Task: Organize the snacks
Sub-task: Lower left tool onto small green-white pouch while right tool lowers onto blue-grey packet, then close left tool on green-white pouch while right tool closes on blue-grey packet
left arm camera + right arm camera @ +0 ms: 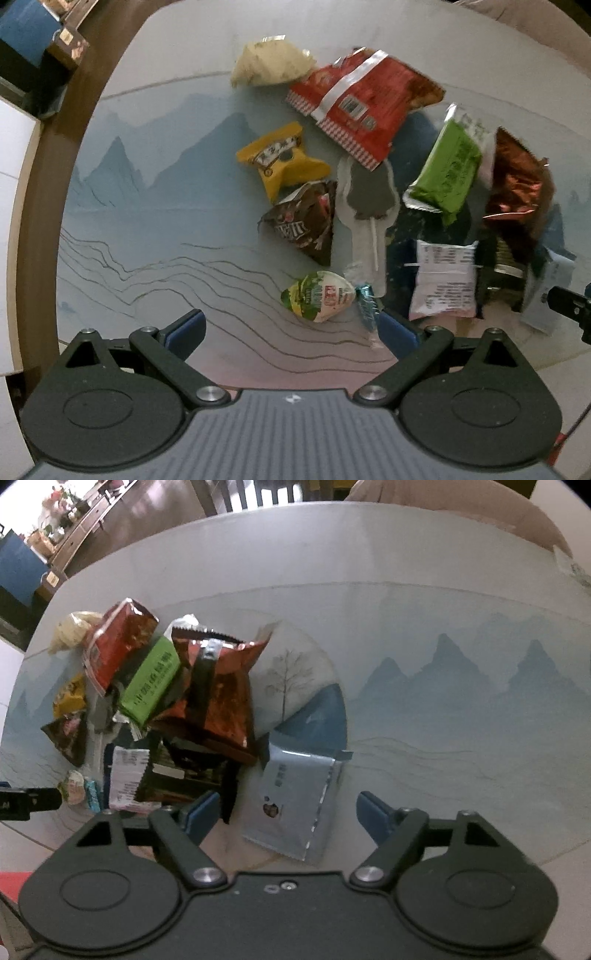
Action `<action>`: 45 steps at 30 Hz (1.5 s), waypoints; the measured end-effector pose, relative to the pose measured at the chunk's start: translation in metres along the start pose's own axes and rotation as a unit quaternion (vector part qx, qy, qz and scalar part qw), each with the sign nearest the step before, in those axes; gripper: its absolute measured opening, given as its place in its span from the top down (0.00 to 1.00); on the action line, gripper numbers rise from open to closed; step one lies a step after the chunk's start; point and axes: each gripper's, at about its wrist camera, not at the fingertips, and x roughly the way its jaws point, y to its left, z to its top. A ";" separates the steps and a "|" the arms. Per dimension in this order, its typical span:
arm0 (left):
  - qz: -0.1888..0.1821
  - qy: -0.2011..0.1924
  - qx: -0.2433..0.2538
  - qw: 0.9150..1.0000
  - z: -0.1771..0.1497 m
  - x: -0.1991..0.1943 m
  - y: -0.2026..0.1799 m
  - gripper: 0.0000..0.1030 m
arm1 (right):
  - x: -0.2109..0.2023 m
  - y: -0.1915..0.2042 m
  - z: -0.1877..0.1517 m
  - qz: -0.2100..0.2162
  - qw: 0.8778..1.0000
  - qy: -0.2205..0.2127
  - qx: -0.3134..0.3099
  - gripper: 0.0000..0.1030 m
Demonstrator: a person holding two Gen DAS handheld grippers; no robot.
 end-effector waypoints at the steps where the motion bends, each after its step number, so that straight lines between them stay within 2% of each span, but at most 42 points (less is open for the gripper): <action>1: -0.002 0.005 -0.005 1.000 0.001 0.004 0.002 0.05 | 0.003 0.001 0.001 -0.003 1.000 0.001 -0.003 0.22; 9: -0.018 0.027 -0.031 0.999 0.012 0.027 0.010 0.23 | 0.022 -0.003 0.008 -0.009 1.000 0.013 -0.006 0.28; 13: -0.027 0.032 -0.031 0.999 0.015 0.033 0.008 0.25 | 0.029 -0.001 0.008 -0.004 1.000 0.018 -0.007 0.34; 16: -0.030 0.033 -0.039 0.998 0.018 0.040 0.010 0.25 | 0.030 0.002 0.008 -0.005 1.000 0.013 -0.017 0.34; 18: -0.036 0.039 -0.043 0.998 0.019 0.044 0.012 0.35 | 0.030 0.004 0.008 -0.005 1.000 0.010 -0.021 0.36; 22: -0.037 0.035 -0.039 0.998 0.018 0.048 0.010 0.40 | 0.027 0.007 0.008 -0.007 1.000 0.005 -0.029 0.46; 27: -0.038 0.019 -0.032 0.999 0.018 0.041 0.009 0.68 | 0.026 0.009 0.007 -0.007 1.000 -0.001 -0.031 0.53; 32: -0.040 0.011 -0.038 0.998 0.018 0.042 0.012 0.72 | 0.025 0.008 0.004 -0.004 1.000 -0.003 -0.027 0.55; 37: -0.050 -0.001 -0.047 0.998 0.015 0.043 0.011 0.73 | 0.016 0.002 -0.002 0.001 1.000 -0.011 -0.019 0.55; 45: -0.060 -0.022 -0.056 0.996 0.000 0.019 0.027 0.73 | -0.014 -0.001 -0.012 0.014 0.999 -0.029 -0.013 0.55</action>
